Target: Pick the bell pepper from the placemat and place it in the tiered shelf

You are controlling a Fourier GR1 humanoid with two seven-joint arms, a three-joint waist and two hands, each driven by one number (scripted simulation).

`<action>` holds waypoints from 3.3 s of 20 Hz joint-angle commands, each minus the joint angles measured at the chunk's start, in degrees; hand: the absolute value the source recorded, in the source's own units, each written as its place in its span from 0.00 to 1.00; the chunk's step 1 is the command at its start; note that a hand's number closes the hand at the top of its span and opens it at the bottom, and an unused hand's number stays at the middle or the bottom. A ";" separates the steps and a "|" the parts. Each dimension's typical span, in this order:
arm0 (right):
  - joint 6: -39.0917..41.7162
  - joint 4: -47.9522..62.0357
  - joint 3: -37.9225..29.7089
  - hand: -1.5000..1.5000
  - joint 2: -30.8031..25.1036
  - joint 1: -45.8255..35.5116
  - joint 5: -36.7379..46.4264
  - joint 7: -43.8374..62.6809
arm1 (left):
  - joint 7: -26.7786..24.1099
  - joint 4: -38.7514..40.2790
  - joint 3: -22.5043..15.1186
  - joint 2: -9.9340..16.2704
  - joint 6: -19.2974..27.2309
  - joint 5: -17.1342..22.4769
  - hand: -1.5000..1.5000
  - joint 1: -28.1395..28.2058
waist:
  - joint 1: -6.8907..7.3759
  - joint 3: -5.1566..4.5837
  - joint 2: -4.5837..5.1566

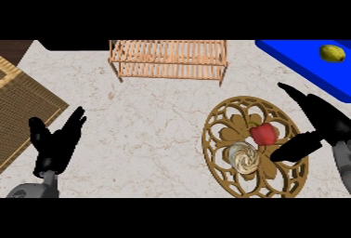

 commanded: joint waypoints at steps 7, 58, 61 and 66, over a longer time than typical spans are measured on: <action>-0.18 6.89 1.49 0.00 6.23 -1.26 11.12 -1.04 | 3.24 0.89 -0.14 -3.22 0.69 -2.38 0.50 -0.08 | 0.01 -0.50 0.45; -27.31 18.80 26.30 1.00 36.15 -47.57 29.80 24.84 | 3.98 2.90 3.68 -5.52 -5.09 -6.87 0.50 -1.68 | 3.00 -0.70 -0.31; -25.97 19.00 24.61 1.00 36.15 -53.14 29.49 29.20 | 3.14 2.07 3.24 -7.13 -3.45 -7.55 0.50 -0.25 | 2.18 -0.67 -0.31; -21.93 22.56 18.39 1.00 36.15 -63.59 28.86 31.80 | 3.31 2.72 5.08 -5.78 -4.29 -6.67 0.50 -1.32 | 1.16 -0.68 -0.17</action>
